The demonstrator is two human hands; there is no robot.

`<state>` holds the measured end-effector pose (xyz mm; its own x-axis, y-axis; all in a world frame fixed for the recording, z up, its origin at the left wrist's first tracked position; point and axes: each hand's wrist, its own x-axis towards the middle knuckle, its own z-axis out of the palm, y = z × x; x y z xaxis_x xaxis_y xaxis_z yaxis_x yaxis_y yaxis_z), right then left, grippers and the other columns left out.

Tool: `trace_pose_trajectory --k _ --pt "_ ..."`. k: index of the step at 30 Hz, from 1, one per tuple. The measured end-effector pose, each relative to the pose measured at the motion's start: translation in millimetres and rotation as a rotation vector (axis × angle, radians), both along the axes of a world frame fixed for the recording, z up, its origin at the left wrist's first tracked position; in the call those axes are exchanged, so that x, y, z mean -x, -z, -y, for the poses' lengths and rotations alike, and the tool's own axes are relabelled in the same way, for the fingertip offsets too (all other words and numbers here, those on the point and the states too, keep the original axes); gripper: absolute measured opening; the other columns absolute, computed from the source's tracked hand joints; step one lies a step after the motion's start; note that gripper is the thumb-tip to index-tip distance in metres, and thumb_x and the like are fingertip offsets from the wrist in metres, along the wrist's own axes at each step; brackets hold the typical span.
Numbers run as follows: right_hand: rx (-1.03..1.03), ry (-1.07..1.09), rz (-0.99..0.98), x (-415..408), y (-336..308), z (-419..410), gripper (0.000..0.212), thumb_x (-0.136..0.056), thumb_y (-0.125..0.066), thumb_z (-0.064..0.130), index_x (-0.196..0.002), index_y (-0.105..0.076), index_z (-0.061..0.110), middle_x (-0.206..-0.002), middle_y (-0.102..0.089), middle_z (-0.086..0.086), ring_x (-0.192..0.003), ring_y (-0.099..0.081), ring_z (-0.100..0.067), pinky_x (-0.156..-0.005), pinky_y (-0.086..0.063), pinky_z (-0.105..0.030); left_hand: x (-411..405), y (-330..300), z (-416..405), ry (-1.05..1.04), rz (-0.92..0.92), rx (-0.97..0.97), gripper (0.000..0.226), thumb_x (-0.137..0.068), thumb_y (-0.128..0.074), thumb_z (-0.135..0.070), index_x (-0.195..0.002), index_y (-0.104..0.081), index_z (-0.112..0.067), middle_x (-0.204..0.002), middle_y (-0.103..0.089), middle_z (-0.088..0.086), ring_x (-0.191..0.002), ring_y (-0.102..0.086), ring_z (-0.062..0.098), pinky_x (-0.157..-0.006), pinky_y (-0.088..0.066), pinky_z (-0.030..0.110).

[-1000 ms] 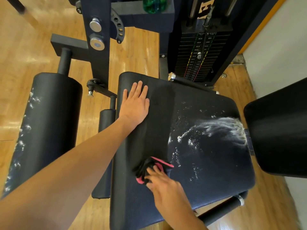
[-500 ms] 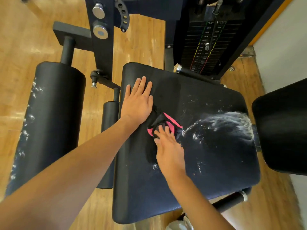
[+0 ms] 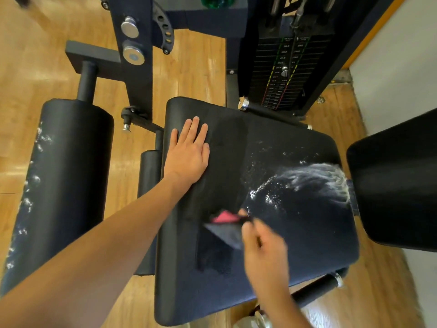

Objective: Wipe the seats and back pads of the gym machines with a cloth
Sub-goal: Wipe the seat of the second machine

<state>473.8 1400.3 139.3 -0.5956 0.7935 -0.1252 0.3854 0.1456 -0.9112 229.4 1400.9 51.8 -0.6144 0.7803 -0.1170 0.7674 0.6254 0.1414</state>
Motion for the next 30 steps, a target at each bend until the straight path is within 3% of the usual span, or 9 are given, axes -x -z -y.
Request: trace_pose_trajectory --k 1,2,6,9,14,18,24,27,30 --pt "0.163 0.107 0.187 -0.1 2.3 -18.9 0.034 -0.096 -0.053 0.022 -0.063 -0.053 0.025 -0.051 -0.05 0.018 -0.049 -0.043 0.0 -0.05 -0.027 -0.022 -0.3 0.2 0.6 0.0 -0.004 -0.007 0.056 -0.11 -0.022 -0.036 -0.164 -0.021 -0.019 -0.172 -0.009 0.005 -0.159 -0.001 0.022 -0.128 -0.003 0.047" --pt "0.004 0.066 0.272 11.3 16.7 -40.0 0.039 -0.098 -0.052 0.017 -0.061 -0.051 0.028 -0.049 -0.044 0.013 -0.048 -0.038 -0.004 -0.05 -0.024 -0.022 -0.5 0.6 0.8 0.003 -0.01 -0.01 0.056 -0.11 -0.022 -0.036 -0.164 -0.021 -0.019 -0.172 -0.01 0.005 -0.159 -0.002 0.022 -0.128 -0.004 0.047" --pt "-0.101 -0.072 0.203 20.4 46.6 -32.0 0.03 -0.1 -0.05 0.02 -0.124 -0.065 0.03 -0.081 -0.065 0.01 -0.069 -0.061 -0.01 -0.062 -0.049 -0.029 0.4 1.2 0.5 0.003 -0.001 -0.002 0.056 -0.11 -0.021 -0.036 -0.164 -0.02 -0.018 -0.172 -0.009 0.005 -0.159 -0.001 0.023 -0.128 -0.004 0.048" --pt "-0.319 -0.262 0.279 9.6 75.5 21.4 0.035 -0.089 -0.057 0.014 -0.123 -0.065 0.02 -0.132 -0.063 -0.001 -0.126 -0.056 -0.021 -0.095 -0.053 -0.035 1.1 1.3 0.2 0.009 0.004 0.009 0.057 -0.11 -0.022 -0.036 -0.164 -0.019 -0.018 -0.173 -0.008 0.006 -0.159 -0.001 0.023 -0.127 -0.004 0.048" --pt "-0.359 -0.376 0.127 -34.5 88.5 68.9 0.027 -0.096 -0.048 0.025 -0.113 -0.068 0.018 -0.125 -0.067 0.003 -0.121 -0.06 -0.017 -0.113 -0.03 -0.021 -0.3 -0.6 -0.9 0.015 -0.009 0.05 0.057 -0.111 -0.019 -0.036 -0.164 -0.016 -0.018 -0.173 -0.005 0.006 -0.159 0.001 0.024 -0.127 -0.003 0.048" --pt "-0.253 -0.385 0.099 -41.3 83.6 66.9 0.038 -0.071 -0.072 0.015 -0.107 -0.068 0.028 -0.119 -0.069 0.014 -0.116 -0.06 -0.005 -0.096 -0.044 -0.014 1.6 -1.7 -1.0 0.014 -0.002 0.092 0.057 -0.111 -0.017 -0.038 -0.165 -0.011 -0.019 -0.173 -0.001 0.005 -0.159 0.004 0.024 -0.128 -0.002 0.047" --pt "0.059 -0.41 0.155 -42.2 63.5 40.2 0.037 -0.092 -0.051 0.038 -0.122 -0.068 0.028 -0.124 -0.055 0.038 -0.123 -0.049 0.012 -0.099 -0.045 -0.014 -38.7 -20.0 31.6 -0.018 0.114 0.019 0.055 -0.111 -0.021 -0.037 -0.164 -0.019 -0.02 -0.173 -0.003 0.003 -0.159 0.006 0.02 -0.126 0.002 0.047" --pt "0.11 -0.312 0.149 -49.2 46.5 27.3 0.029 -0.096 -0.054 0.028 -0.122 -0.067 0.033 -0.079 -0.059 0.047 -0.082 -0.062 0.014 -0.072 -0.045 -0.004 -82.3 -27.6 83.5 -0.048 0.124 -0.008 0.058 -0.108 -0.013 -0.041 -0.164 -0.015 -0.025 -0.173 0.0 -0.002 -0.157 0.013 0.015 -0.125 0.007 0.045" --pt "0.12 -0.134 0.164 -52.8 34.1 11.2 0.025 -0.1 -0.054 0.019 -0.101 -0.066 0.04 -0.048 -0.048 0.015 -0.048 -0.044 -0.004 -0.049 -0.032 -0.013 -120.2 -22.6 141.2 -0.125 0.142 0.084 0.059 -0.106 -0.007 -0.046 -0.162 0.0 -0.03 -0.17 0.012 -0.006 -0.155 0.019 0.013 -0.128 0.002 0.048"
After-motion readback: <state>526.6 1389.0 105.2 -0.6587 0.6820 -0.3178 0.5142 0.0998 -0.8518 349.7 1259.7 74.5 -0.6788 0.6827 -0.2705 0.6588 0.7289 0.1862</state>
